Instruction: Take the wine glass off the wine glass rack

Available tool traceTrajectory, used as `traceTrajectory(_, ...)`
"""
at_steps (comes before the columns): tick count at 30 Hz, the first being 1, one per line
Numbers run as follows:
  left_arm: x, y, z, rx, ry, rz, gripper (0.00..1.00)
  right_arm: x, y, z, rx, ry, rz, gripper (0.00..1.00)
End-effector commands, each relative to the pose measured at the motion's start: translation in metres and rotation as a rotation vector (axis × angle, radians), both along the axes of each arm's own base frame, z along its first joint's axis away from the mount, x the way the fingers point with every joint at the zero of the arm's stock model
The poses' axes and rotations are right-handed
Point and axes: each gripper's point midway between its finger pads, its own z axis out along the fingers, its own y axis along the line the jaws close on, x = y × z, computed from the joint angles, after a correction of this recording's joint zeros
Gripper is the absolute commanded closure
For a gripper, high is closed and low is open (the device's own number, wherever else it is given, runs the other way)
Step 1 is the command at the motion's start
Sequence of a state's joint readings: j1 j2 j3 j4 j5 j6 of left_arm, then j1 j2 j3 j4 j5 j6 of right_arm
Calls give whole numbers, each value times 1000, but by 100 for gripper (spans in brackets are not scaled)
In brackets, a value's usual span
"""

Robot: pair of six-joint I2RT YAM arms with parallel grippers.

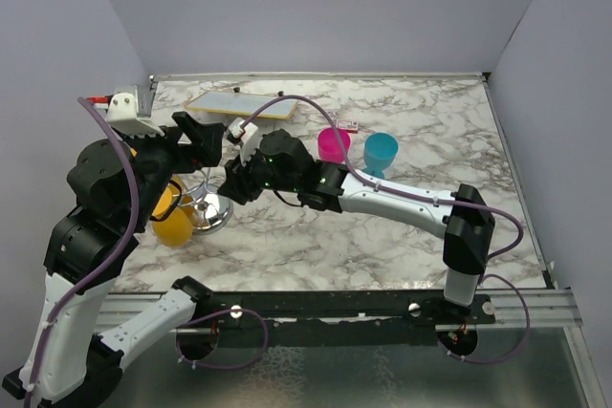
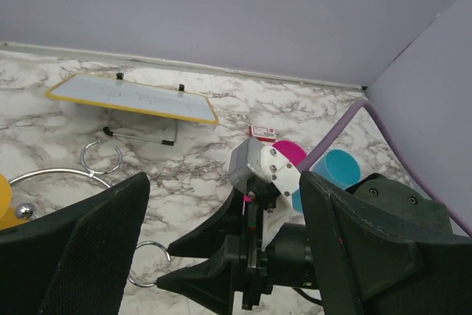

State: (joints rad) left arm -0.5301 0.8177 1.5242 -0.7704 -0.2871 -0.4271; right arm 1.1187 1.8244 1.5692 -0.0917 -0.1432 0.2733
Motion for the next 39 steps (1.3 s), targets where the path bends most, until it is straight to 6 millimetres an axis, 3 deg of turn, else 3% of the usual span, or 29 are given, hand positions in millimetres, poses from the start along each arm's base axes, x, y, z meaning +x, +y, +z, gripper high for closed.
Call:
traceTrajectory(1,-2,0,0,-26,-28,-9,15,12,2,-1,-38,-60,-75,65)
traceTrajectory(21,-8,3,5,-47,-60,-9,15,37,-14,-7,-96,-105,-227,72)
traceTrajectory(29,-8,4,5,-43,-62,-4,14,48,-19,0,-65,-114,-301,80)
traceTrajectory(39,-12,9,8,-45,-77,11,15,53,-16,8,-26,-131,-322,82)
